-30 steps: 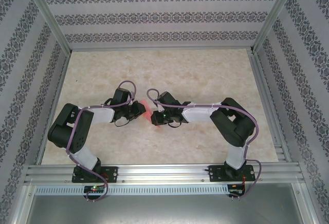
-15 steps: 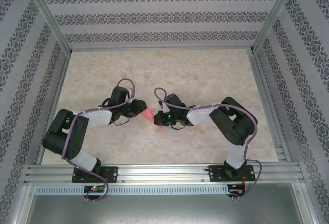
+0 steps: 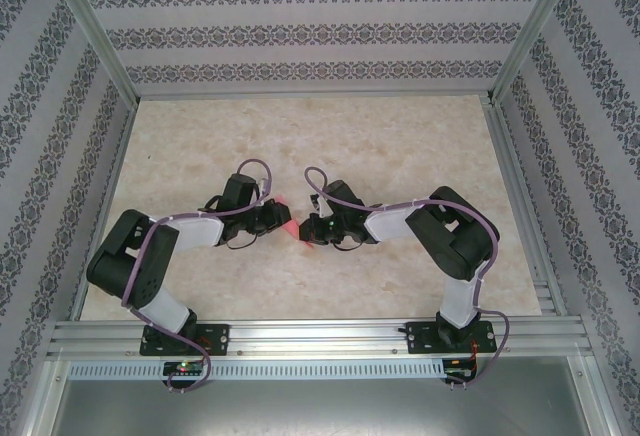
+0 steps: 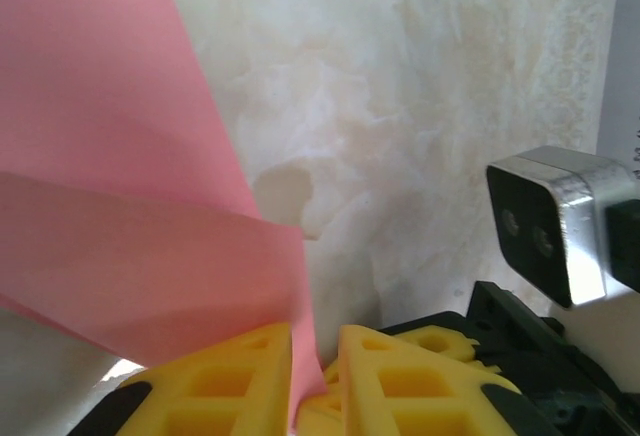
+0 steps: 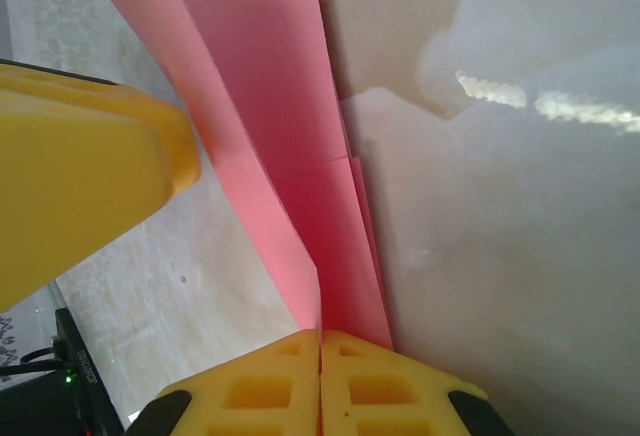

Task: Fold a paper plane with a square sheet of paper (pick it up from the middle)
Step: Fold the wing for the fifth time at the center of the table.

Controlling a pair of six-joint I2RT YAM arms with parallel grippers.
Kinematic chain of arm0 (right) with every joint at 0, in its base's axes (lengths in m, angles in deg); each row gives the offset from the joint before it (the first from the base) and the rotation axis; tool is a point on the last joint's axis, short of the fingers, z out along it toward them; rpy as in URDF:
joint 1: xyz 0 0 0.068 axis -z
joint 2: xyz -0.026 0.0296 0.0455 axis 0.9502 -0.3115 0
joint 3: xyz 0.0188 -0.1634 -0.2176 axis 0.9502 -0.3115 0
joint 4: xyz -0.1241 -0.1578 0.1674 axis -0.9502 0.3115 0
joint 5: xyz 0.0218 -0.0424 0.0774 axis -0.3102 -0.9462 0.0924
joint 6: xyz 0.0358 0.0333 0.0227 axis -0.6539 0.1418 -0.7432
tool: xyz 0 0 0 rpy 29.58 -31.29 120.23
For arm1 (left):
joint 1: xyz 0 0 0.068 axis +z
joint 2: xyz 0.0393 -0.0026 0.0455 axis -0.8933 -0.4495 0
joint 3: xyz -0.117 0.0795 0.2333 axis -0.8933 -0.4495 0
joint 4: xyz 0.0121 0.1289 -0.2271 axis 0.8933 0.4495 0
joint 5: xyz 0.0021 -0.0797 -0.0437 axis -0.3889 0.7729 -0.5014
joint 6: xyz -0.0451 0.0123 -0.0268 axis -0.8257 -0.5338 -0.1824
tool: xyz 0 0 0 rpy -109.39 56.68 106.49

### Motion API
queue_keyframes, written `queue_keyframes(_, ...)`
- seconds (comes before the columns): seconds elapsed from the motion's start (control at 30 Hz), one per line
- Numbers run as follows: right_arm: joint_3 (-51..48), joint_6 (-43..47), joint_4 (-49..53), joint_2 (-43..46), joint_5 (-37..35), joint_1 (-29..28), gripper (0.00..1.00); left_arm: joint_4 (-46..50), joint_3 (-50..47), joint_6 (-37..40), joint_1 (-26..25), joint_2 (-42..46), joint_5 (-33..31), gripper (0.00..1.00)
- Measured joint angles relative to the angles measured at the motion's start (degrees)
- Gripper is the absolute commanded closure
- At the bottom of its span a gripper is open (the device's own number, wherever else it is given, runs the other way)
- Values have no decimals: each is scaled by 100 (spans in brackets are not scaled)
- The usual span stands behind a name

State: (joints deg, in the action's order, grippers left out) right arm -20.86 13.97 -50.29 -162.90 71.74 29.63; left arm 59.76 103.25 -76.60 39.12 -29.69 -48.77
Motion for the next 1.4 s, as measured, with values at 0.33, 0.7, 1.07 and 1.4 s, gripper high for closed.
queue_keyframes(0.33,162,348,260,13,68,0,77,7,2,-2,0,-210,-201,83)
queue_keyframes(0.7,203,1657,658,243,-166,0,75,101,125,-2,-2,-315,-365,83)
queue_keyframes(1.07,149,1733,684,243,-94,0,82,136,136,-2,-2,-356,-380,83)
queue_keyframes(1.4,131,1541,645,103,28,0,88,166,136,-2,-2,-356,-391,83)
